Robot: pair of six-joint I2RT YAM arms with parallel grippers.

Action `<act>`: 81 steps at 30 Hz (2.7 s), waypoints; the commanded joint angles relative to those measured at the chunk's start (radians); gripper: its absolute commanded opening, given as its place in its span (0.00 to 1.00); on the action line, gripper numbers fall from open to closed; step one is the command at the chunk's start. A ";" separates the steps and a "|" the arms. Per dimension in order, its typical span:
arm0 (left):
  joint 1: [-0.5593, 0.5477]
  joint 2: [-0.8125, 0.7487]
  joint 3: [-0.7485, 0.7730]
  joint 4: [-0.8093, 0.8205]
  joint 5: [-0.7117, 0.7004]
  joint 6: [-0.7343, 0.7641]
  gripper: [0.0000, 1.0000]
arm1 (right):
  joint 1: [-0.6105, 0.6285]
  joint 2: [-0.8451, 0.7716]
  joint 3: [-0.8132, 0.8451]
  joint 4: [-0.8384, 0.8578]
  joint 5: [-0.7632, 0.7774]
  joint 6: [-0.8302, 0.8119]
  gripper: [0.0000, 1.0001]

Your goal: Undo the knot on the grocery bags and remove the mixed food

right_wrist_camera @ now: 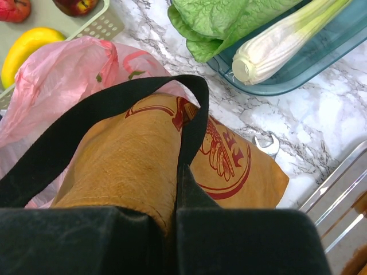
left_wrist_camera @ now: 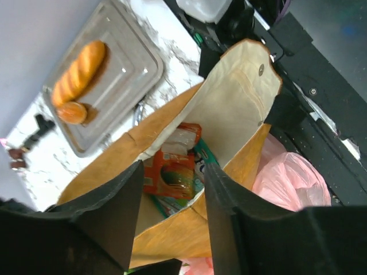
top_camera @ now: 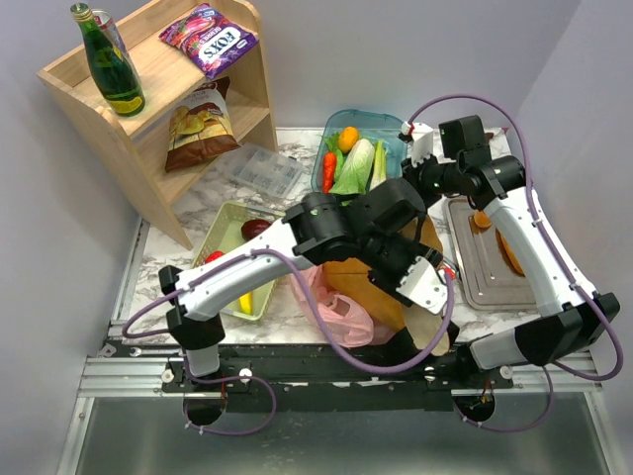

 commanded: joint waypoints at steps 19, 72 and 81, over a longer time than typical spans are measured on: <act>0.214 -0.290 -0.761 0.163 -0.435 -0.115 0.07 | 0.003 -0.215 -0.159 -0.199 -0.100 -0.241 0.03; 0.030 0.048 -0.872 0.918 -0.307 0.579 0.87 | 0.003 -0.237 -0.313 -0.119 -0.200 -0.041 0.01; 0.074 0.253 -0.805 0.851 -0.277 0.655 0.83 | 0.001 -0.217 -0.302 -0.120 -0.187 -0.044 0.01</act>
